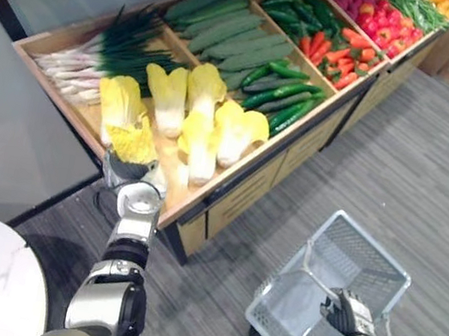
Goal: Pick vegetable in the basket
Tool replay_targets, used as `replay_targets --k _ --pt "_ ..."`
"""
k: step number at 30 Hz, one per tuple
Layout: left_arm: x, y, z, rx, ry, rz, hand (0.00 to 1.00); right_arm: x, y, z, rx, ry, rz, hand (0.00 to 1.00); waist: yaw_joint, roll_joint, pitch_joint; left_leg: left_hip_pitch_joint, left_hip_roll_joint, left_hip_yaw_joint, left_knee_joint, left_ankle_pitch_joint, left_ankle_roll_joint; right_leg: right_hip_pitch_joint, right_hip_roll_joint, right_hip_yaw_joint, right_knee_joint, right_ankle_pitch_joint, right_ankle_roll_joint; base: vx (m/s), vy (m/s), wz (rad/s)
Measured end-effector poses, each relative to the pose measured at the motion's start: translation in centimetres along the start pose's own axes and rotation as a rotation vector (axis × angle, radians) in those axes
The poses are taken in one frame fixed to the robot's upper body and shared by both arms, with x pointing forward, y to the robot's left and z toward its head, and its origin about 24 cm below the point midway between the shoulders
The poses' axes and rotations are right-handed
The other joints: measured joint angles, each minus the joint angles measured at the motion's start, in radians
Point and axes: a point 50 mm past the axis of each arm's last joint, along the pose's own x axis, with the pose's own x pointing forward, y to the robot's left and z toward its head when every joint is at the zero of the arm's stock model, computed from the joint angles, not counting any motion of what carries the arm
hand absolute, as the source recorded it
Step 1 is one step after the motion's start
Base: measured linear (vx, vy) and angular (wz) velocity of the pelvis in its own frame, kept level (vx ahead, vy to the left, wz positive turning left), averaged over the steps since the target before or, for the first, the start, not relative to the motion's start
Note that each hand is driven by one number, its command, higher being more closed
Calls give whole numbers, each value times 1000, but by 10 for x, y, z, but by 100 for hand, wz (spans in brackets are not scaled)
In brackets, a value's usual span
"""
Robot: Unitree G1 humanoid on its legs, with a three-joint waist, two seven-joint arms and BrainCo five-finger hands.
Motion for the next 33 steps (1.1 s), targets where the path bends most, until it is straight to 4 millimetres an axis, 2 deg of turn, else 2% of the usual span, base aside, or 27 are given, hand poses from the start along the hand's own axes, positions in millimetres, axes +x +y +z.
replay_targets --k 7,18,26,33 --pt "-3 6 -1 -4 -29 17 100 -3 4 -8 -5 37 21 100 9 17 -20 6 -4 -25 -1 1 0 22 -11 -25 0 -9 -2 -31 28 10" --pt "-4 5 -19 64 14 -53 100 -5 14 -6 14 49 49 100 27 10 -62 6 -11 -26 0 3 3 23 -12 -26 0 -10 -1 -26 29 1" --pt "-6 0 -24 98 5 -91 100 -5 15 -5 20 47 57 100 24 3 -77 6 -10 -24 -1 2 2 21 -13 -22 0 -10 -1 -19 33 -1" --pt "-7 -5 -19 173 -59 -155 100 -5 14 -6 14 46 62 100 22 -4 -81 6 -10 -23 -1 2 2 20 -14 -20 0 -10 -1 -9 16 0"
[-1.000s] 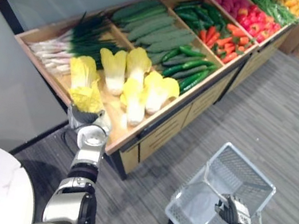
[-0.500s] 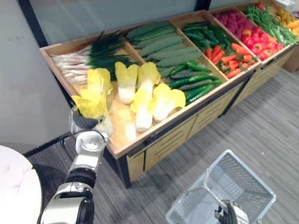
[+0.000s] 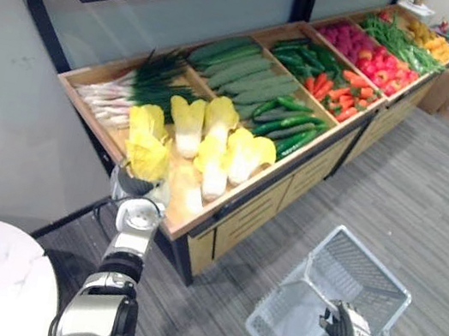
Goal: Pick vegetable in the basket
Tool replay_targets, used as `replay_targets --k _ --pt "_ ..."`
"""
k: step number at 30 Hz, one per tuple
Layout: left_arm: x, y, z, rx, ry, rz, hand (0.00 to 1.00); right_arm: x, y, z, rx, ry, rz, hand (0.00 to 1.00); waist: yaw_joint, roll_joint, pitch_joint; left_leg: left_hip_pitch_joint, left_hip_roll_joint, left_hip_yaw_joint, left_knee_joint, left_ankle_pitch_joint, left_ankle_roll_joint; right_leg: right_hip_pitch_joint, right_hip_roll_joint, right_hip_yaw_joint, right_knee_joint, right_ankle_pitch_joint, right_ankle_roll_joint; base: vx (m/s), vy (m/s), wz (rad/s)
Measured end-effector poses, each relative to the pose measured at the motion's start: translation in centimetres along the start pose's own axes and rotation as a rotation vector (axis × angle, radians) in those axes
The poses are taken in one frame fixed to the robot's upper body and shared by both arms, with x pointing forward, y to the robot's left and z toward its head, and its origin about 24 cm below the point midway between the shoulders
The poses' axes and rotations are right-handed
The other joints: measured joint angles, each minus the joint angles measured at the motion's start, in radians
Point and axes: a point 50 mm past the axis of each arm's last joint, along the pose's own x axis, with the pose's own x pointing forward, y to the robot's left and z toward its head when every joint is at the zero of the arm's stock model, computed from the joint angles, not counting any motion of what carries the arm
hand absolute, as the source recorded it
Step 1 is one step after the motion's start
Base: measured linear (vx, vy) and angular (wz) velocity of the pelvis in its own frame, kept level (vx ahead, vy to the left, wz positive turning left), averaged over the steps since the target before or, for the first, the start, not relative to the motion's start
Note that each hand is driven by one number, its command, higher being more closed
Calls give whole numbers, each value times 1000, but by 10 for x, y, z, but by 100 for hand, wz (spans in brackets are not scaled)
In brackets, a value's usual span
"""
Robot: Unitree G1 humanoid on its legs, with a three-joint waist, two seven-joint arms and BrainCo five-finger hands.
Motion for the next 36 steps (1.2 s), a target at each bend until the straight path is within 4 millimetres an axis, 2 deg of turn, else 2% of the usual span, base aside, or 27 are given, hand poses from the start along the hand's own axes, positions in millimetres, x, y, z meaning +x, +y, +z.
replay_targets --k 8,9,18,31,36 --pt "-2 -6 4 65 -49 -50 100 2 -2 3 2 -16 -8 100 -23 -3 -2 -1 1 5 0 -1 -2 -5 0 6 0 0 0 0 0 -2" --pt "-2 -7 6 70 -56 -60 0 2 -3 4 2 -18 -10 100 -23 -4 -3 -4 1 9 0 -1 -2 -12 1 10 2 0 0 0 0 -10" --pt "-2 -15 2 143 -32 -131 0 2 -5 6 1 -29 -19 100 -26 -4 -3 -6 2 22 0 0 0 -22 3 22 4 1 -1 -6 31 -4" --pt "8 -3 4 161 -41 -102 0 2 -5 7 2 -34 -5 100 -25 -8 -1 -4 2 22 0 0 0 -20 2 22 4 0 -1 -15 34 0" --pt "13 1 14 250 -106 -121 0 2 -5 7 4 -36 -4 100 -25 -13 2 -4 3 21 0 -1 0 -19 1 22 4 0 0 -4 8 0"
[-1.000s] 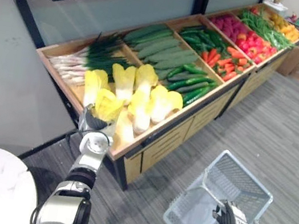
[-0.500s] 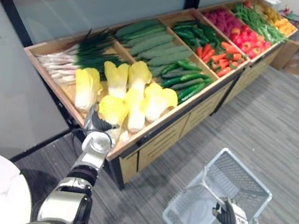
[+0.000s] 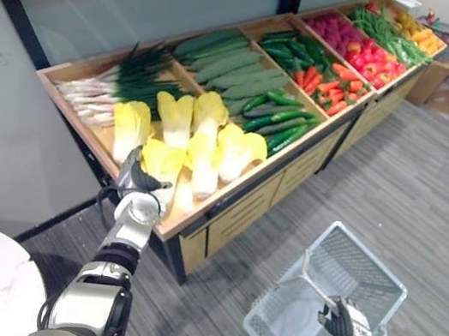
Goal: Pick vegetable in the basket
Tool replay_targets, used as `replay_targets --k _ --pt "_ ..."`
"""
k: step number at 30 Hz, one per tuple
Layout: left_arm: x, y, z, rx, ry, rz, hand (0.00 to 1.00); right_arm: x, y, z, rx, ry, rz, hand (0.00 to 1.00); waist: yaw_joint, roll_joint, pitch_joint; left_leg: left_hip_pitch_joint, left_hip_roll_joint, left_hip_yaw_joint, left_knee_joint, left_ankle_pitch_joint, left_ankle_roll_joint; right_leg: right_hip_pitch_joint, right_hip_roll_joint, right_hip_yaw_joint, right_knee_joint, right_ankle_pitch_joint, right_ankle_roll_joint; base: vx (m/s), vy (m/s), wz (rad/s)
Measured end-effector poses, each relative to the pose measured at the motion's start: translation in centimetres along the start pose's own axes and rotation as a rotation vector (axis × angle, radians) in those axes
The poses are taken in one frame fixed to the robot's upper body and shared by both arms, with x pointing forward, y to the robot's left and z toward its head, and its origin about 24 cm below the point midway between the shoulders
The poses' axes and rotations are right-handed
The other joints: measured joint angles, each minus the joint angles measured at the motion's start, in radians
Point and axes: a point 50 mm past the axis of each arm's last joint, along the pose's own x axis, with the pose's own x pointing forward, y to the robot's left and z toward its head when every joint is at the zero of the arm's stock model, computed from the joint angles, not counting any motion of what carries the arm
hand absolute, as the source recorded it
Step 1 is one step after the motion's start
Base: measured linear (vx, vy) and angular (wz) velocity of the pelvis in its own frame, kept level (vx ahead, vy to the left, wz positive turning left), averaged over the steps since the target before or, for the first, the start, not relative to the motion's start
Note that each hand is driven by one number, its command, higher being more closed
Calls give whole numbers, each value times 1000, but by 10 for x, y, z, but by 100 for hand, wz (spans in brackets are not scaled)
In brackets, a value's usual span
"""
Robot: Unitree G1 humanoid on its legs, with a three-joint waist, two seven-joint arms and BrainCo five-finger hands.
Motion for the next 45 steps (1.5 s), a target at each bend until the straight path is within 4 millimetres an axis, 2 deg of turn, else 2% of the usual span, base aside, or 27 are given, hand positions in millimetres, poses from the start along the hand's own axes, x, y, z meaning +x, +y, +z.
replay_targets --k 7,17,24,32,45 --pt "4 2 9 52 -46 -31 0 0 0 2 6 -4 -2 100 0 -11 7 -4 0 0 0 0 0 -5 -1 2 0 0 0 0 0 0" --pt "18 10 40 -38 -75 7 0 8 -10 13 10 -52 -42 100 -2 -27 69 -34 -1 8 0 1 1 -50 -2 13 20 2 -3 -11 30 -2" --pt "20 16 30 -197 31 69 0 11 -15 18 11 -77 -63 100 -4 -28 95 -53 3 14 1 3 3 -73 5 24 23 5 -5 22 46 -3" --pt "22 24 25 -291 112 165 0 12 -14 22 12 -93 -59 100 -2 -36 110 -57 9 14 6 0 0 -73 15 24 13 6 -5 29 46 -1" --pt "20 14 28 -328 143 152 0 14 -19 33 10 -145 -80 100 0 -23 153 -52 13 31 6 -4 -5 -78 21 40 10 6 -5 -3 46 -4"
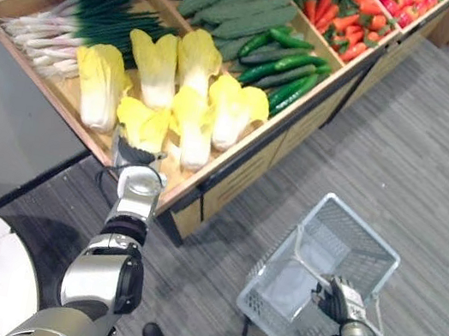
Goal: Pick vegetable in the basket
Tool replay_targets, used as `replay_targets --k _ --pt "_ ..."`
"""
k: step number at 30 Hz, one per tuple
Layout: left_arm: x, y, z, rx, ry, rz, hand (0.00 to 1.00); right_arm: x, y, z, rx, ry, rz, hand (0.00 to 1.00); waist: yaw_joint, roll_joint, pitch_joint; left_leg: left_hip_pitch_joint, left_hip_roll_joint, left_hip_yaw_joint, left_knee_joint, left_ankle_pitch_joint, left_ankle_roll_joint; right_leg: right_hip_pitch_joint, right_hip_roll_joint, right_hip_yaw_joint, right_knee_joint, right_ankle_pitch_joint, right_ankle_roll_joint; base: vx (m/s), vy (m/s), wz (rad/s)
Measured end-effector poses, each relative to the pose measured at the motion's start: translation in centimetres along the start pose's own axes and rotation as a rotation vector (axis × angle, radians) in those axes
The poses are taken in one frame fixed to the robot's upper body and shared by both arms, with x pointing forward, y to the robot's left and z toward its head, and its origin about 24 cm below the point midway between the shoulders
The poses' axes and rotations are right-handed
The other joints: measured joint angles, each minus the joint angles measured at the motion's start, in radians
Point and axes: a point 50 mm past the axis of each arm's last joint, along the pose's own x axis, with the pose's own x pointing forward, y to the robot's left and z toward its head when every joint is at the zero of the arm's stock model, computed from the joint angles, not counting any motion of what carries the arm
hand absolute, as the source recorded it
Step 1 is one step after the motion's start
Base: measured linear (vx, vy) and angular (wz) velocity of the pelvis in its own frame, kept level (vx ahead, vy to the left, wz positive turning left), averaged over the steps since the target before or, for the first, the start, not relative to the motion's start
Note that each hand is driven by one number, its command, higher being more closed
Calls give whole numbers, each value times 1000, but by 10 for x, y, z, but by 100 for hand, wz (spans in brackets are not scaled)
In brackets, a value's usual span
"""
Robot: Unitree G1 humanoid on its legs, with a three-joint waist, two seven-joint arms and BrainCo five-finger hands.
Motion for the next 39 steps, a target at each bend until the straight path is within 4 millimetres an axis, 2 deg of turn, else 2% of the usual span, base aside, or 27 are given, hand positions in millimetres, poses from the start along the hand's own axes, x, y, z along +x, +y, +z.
replay_targets --k 10,11,16,28,36,39 --pt "0 -2 5 12 -20 -11 0 4 -6 7 -2 -32 -24 100 7 17 14 -16 1 6 0 -3 -3 -18 10 6 -2 1 1 13 43 -2" --pt "1 -1 5 13 -24 -6 100 5 -7 9 0 -43 -29 100 9 17 16 -20 2 12 0 -3 -4 -27 11 12 0 1 1 -7 45 -8" --pt "9 10 13 -6 -27 35 100 6 -8 19 2 -89 -33 100 12 15 39 -30 4 27 0 -3 -3 -45 12 25 2 3 4 -7 49 -8" --pt "11 14 12 31 -38 51 100 2 -9 17 -9 -119 -24 100 24 2 46 -18 16 34 -4 -3 -5 -40 22 28 3 2 4 8 36 -3" --pt "12 17 7 59 -35 42 100 0 -10 15 -36 -137 -2 100 21 -2 48 4 18 35 -3 -2 -5 -17 28 25 -1 2 4 8 40 -1" --pt "13 19 4 71 -27 44 100 1 -10 17 -35 -142 -2 100 11 -2 48 12 18 30 -1 -3 -6 -3 28 21 -6 2 4 16 45 4"
